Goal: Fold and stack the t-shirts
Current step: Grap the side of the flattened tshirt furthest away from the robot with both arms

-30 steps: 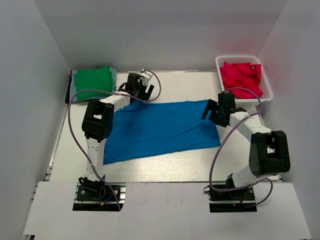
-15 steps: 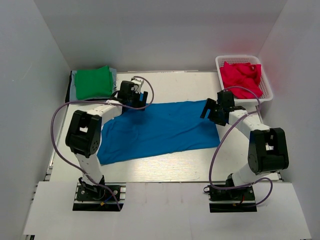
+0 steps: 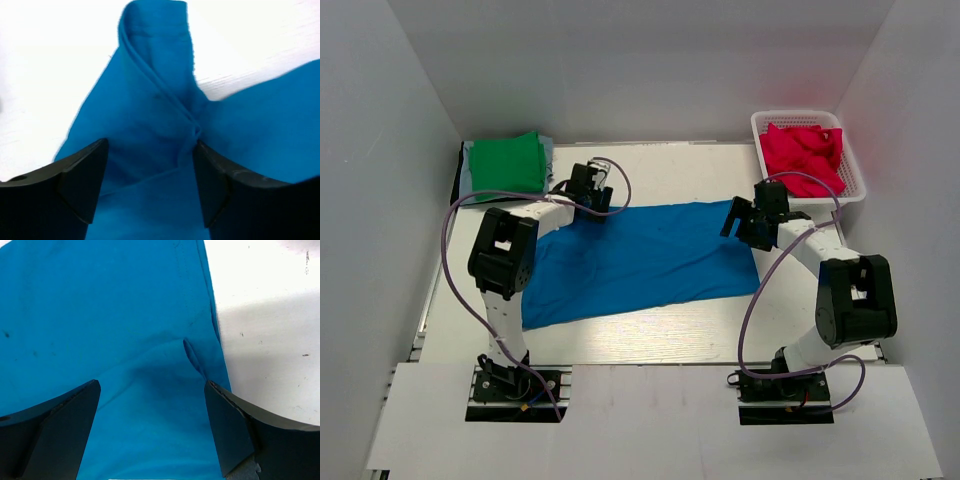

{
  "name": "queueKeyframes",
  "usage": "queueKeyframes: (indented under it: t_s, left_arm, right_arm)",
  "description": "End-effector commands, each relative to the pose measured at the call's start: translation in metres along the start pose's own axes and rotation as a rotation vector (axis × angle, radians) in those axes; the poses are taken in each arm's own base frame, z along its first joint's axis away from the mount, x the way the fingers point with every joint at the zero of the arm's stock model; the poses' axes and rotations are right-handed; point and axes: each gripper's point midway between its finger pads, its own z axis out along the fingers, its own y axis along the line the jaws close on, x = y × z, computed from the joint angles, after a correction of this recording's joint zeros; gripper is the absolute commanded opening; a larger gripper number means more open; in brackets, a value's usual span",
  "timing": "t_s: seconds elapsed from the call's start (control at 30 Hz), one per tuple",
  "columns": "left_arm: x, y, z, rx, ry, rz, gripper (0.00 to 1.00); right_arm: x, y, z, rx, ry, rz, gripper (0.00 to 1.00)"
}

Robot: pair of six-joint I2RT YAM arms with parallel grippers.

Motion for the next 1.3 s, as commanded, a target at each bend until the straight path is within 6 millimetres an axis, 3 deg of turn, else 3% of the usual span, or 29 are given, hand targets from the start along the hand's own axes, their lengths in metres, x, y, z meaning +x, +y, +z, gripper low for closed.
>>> queueKeyframes:
  t_s: [0.0, 0.07, 0.17, 0.23, 0.33, 0.37, 0.4, 0.43, 0.6, 0.63, 0.67, 0.73, 0.87, 0.93, 0.97, 1.03, 1.07, 1.2, 1.27]
  left_arm:
    - [-0.022, 0.017, -0.007, -0.086, -0.041, 0.014, 0.77]
    - [-0.027, 0.022, -0.010, -0.114, -0.064, 0.009, 0.63]
    - [-0.030, 0.024, -0.012, -0.125, -0.082, -0.004, 0.55]
    - [-0.047, 0.030, -0.022, -0.133, -0.148, -0.033, 0.50]
    - [-0.049, 0.036, -0.023, -0.141, -0.170, -0.069, 0.36]
    - [-0.055, 0.036, -0.023, -0.141, -0.194, -0.073, 0.28]
    - [-0.062, 0.043, -0.026, -0.181, -0.212, -0.081, 0.08]
    - [-0.057, 0.044, -0.022, -0.190, -0.200, -0.080, 0.02]
    - [-0.071, 0.050, -0.016, -0.215, -0.216, -0.004, 0.00]
    - [-0.074, 0.051, -0.017, -0.218, -0.229, 0.013, 0.00]
    - [-0.076, 0.057, -0.017, -0.229, -0.233, 0.028, 0.00]
    - [-0.081, 0.061, -0.021, -0.242, -0.250, 0.108, 0.00]
    - [-0.086, 0.058, -0.020, -0.213, -0.267, 0.236, 0.00]
    - [-0.086, 0.061, -0.020, -0.196, -0.254, 0.290, 0.00]
    - [-0.083, 0.061, -0.018, -0.165, -0.246, 0.303, 0.00]
    - [-0.089, 0.061, -0.018, -0.140, -0.262, 0.314, 0.00]
    - [-0.089, 0.063, -0.017, -0.117, -0.268, 0.322, 0.00]
    - [-0.094, 0.059, -0.019, -0.040, -0.302, 0.374, 0.00]
    - [-0.093, 0.055, -0.020, 0.006, -0.322, 0.413, 0.00]
  right_arm:
    - [-0.015, 0.007, -0.001, -0.020, -0.024, -0.020, 0.90]
    - [-0.014, 0.006, 0.001, -0.016, -0.021, -0.017, 0.90]
    - [-0.013, 0.005, 0.003, -0.012, -0.011, -0.018, 0.90]
    - [-0.012, 0.005, 0.004, -0.010, -0.007, -0.019, 0.90]
    - [-0.013, 0.004, 0.003, -0.005, -0.008, -0.022, 0.90]
    - [-0.013, 0.005, 0.003, -0.006, -0.007, -0.022, 0.90]
    - [-0.013, 0.003, 0.004, -0.001, -0.010, -0.022, 0.90]
    - [-0.013, 0.002, 0.004, 0.006, -0.008, -0.022, 0.90]
    - [-0.026, -0.007, 0.008, 0.079, -0.048, -0.012, 0.90]
    - [-0.043, -0.003, 0.004, 0.088, -0.090, -0.007, 0.90]
    - [-0.041, -0.005, 0.012, 0.103, -0.074, -0.005, 0.90]
    - [-0.063, 0.002, 0.011, 0.104, -0.116, 0.007, 0.90]
    - [-0.082, 0.010, 0.043, 0.112, -0.109, 0.019, 0.90]
    - [-0.088, 0.014, 0.049, 0.118, -0.111, 0.021, 0.90]
    - [-0.101, 0.019, 0.052, 0.115, -0.131, 0.029, 0.90]
    - [-0.098, 0.016, 0.067, 0.141, -0.119, 0.027, 0.90]
    - [-0.109, 0.022, 0.067, 0.134, -0.141, 0.032, 0.90]
    - [-0.127, 0.016, 0.080, 0.217, -0.204, 0.028, 0.90]
    - [-0.122, 0.010, 0.093, 0.248, -0.193, 0.026, 0.89]
